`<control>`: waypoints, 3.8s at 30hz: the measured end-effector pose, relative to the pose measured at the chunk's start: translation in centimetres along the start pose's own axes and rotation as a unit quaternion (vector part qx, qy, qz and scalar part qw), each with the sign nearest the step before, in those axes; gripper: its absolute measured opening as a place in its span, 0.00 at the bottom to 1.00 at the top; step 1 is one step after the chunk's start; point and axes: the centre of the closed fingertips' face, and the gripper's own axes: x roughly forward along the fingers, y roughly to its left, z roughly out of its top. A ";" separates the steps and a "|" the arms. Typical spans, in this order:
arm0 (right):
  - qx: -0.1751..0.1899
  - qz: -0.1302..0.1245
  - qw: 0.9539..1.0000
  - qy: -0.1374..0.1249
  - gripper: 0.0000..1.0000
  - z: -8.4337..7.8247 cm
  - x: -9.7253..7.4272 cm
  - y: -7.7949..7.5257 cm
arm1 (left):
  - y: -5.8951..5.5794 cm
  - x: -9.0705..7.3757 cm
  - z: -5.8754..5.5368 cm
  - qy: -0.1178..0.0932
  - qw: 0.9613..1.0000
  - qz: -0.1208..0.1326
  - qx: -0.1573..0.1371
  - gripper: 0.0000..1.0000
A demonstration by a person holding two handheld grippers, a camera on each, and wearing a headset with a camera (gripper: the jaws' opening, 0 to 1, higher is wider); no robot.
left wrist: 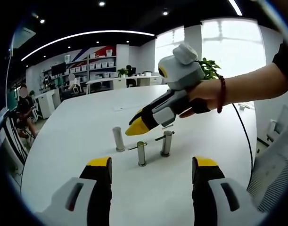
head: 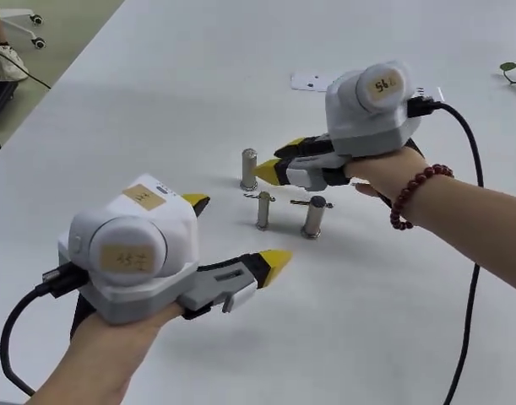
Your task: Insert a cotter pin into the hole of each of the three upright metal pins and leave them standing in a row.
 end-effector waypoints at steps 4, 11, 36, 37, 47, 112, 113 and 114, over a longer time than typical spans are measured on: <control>0.006 -0.009 1.000 -0.006 0.23 0.0 1.2 -0.6 | 0.2 0.0 0.0 0.001 1.000 0.002 0.000 0.67; -0.007 -0.018 1.000 -0.010 0.22 0.6 2.7 -0.6 | 0.4 0.0 -0.1 0.005 1.000 0.004 -0.002 0.67; 0.026 -0.040 0.999 0.008 0.11 -0.1 4.4 -0.4 | 1.2 -0.1 -0.1 0.004 1.000 0.015 -0.015 0.62; 0.024 -0.041 0.999 0.008 0.11 -0.1 4.3 -0.3 | 1.2 -0.1 -0.1 0.003 1.000 0.015 -0.016 0.63; -0.030 -0.034 0.998 0.034 0.09 0.0 4.6 -1.2 | 0.9 0.0 -0.2 0.006 1.000 0.009 -0.012 0.63; -0.062 -0.012 0.995 0.080 0.08 -9.0 -10.4 0.8 | -0.2 0.0 0.4 -0.001 1.000 -0.009 0.002 0.65; -0.064 -0.009 0.995 0.080 0.08 -9.0 -10.3 1.1 | -0.2 0.0 0.4 -0.001 1.000 -0.010 0.003 0.65; -0.066 -0.007 0.995 0.079 0.08 -9.0 -10.3 1.3 | -0.2 0.0 0.4 -0.001 1.000 -0.010 0.003 0.65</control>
